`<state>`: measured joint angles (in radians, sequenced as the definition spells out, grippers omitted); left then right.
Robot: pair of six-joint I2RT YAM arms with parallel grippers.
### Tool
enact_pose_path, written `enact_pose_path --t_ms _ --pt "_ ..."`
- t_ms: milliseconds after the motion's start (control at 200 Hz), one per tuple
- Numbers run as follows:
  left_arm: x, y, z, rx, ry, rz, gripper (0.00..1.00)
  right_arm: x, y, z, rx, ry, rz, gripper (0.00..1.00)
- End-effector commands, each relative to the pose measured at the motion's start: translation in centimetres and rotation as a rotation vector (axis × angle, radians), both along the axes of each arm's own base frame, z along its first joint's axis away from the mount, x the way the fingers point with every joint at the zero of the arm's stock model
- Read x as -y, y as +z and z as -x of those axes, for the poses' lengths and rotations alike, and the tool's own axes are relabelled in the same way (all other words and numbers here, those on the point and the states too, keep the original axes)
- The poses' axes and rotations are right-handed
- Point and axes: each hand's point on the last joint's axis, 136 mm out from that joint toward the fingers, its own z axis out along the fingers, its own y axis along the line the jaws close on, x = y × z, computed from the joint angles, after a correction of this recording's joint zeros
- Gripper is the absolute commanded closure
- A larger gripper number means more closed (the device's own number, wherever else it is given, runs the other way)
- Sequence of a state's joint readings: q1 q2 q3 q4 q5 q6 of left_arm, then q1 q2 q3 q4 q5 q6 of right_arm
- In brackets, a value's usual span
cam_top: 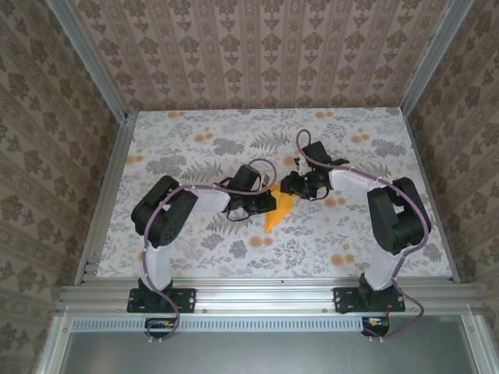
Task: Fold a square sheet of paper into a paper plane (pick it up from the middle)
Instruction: Fourth fold the wing at the center of the table.
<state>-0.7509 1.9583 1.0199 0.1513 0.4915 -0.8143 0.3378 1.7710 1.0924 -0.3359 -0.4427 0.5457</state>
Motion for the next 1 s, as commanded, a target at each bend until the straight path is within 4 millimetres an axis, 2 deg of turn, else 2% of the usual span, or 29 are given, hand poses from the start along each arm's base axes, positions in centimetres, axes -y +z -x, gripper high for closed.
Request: enact_pose_path --t_ms 0,250,470,625,995 --pt "-0.9 -2.4 0.7 -0.046 -0.012 -0.065 0.92 -0.9 -0.8 0.4 -0.024 0.034 -0.023 0.62" --pt "-0.7 -2.0 0.6 -0.043 -0.019 -0.05 0.91 -1.2 -3.2 0.4 -0.068 0.067 -0.011 0.62" --pt "-0.7 -1.8 0.6 -0.042 -0.027 -0.043 0.9 -1.6 -4.1 0.1 -0.083 0.071 -0.01 0.59" --pt "-0.4 -1.3 0.5 -0.033 -0.033 -0.027 0.89 -0.8 -5.1 0.5 -0.11 0.041 0.046 0.55" --pt "0.3 1.9 -0.1 -0.008 -0.025 0.07 0.8 2.9 -8.2 2.4 -0.215 -0.042 0.297 0.56"
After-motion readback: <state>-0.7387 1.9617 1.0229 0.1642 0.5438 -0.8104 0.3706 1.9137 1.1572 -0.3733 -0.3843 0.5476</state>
